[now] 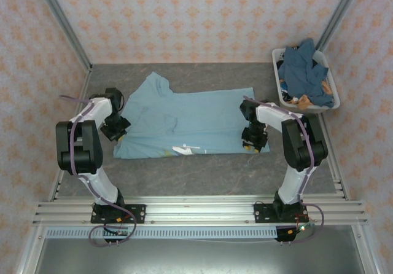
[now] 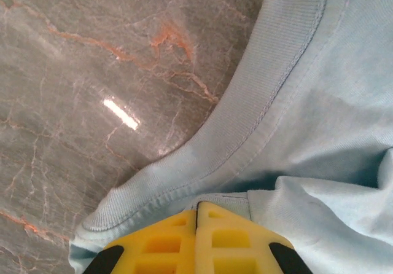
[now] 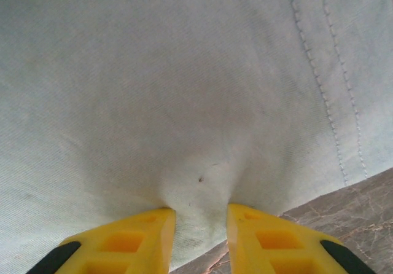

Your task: Fold and stack the t-shirts

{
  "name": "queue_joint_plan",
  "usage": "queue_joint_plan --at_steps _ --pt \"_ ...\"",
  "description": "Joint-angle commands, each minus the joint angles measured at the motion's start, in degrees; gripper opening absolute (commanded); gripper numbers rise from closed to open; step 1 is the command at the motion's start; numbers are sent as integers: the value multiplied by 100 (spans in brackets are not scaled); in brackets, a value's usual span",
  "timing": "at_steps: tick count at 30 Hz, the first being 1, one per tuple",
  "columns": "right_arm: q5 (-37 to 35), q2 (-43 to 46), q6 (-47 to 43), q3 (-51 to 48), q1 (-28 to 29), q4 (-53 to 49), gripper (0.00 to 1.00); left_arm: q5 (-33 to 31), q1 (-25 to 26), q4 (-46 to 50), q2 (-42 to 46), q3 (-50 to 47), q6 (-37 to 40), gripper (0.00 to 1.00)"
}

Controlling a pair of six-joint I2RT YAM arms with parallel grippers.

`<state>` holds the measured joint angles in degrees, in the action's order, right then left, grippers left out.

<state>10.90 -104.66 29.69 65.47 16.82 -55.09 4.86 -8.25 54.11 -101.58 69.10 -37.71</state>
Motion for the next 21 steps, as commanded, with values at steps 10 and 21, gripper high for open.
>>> queue_joint_plan --at_steps 10,21 --pt "-503 473 -12 62 -30 -240 39 -477 77 665 405 93 159 49" --pt "-278 496 81 156 -34 246 39 715 976 -78 1091 -807 -1243 42"
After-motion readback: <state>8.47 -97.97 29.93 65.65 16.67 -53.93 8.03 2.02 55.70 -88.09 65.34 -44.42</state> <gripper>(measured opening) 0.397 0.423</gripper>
